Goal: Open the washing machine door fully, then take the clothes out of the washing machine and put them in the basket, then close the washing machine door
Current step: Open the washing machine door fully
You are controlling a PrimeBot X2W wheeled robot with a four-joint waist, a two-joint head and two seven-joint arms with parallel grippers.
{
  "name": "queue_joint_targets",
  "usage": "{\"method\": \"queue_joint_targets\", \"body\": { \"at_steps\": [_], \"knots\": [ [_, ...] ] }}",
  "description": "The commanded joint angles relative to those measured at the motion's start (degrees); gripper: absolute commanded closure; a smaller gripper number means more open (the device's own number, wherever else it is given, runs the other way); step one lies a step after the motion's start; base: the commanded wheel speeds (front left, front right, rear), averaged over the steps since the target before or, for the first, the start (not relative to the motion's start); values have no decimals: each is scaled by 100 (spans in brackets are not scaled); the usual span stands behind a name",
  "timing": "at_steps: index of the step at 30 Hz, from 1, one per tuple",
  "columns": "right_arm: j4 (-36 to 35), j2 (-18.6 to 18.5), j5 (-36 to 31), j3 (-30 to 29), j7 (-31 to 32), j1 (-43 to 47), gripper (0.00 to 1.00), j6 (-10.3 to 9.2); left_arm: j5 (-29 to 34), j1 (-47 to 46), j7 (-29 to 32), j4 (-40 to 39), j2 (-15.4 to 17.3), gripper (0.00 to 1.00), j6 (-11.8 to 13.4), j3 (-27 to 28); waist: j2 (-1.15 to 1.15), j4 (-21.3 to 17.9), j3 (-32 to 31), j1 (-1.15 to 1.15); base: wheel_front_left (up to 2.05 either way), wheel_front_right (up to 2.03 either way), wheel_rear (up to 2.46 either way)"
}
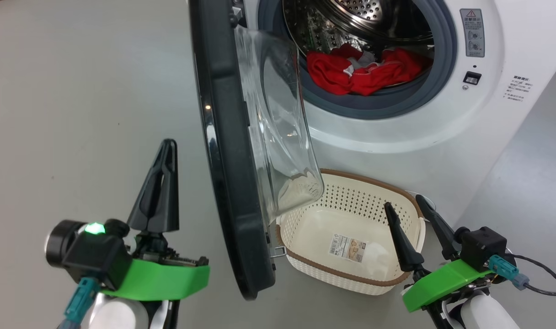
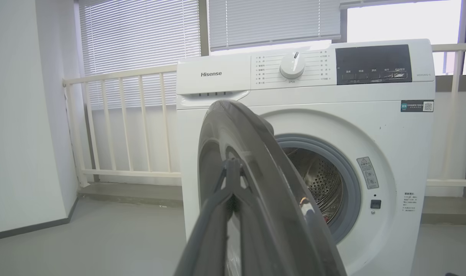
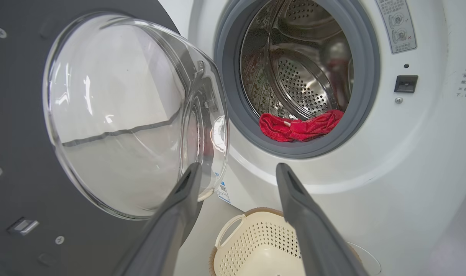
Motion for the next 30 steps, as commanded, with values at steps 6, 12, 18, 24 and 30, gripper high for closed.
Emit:
{"method": "queue_joint_targets", "body": {
  "at_steps": [6, 12, 18, 24, 30],
  "knots": [
    [-93, 27, 32, 165, -52, -181, 0, 20, 151, -355, 256, -931, 89, 100, 93, -12, 0, -71, 31, 0, 0, 0, 0],
    [-66, 27, -8, 160, -52, -202, 0, 20, 1, -361, 530, -1497, -21, 100, 7, -497, 0, -123, 65, 0, 0, 0, 0],
    [-62, 27, 2, 154, -52, -219, 0, 20, -111, -176, 956, -1484, -82, 100, -47, -1096, 0, -130, 94, 0, 0, 0, 0],
    [-27, 27, 27, 162, -52, -224, 0, 20, -207, 22, 1389, -1264, -84, 100, -112, -1479, 0, -97, 104, 0, 0, 0, 0],
    [9, 27, 68, 161, -52, -227, 0, 20, -235, 194, 1680, -1019, -24, 100, -97, -1625, 0, -73, 90, 0, 0, 0, 0]
  ]
}}
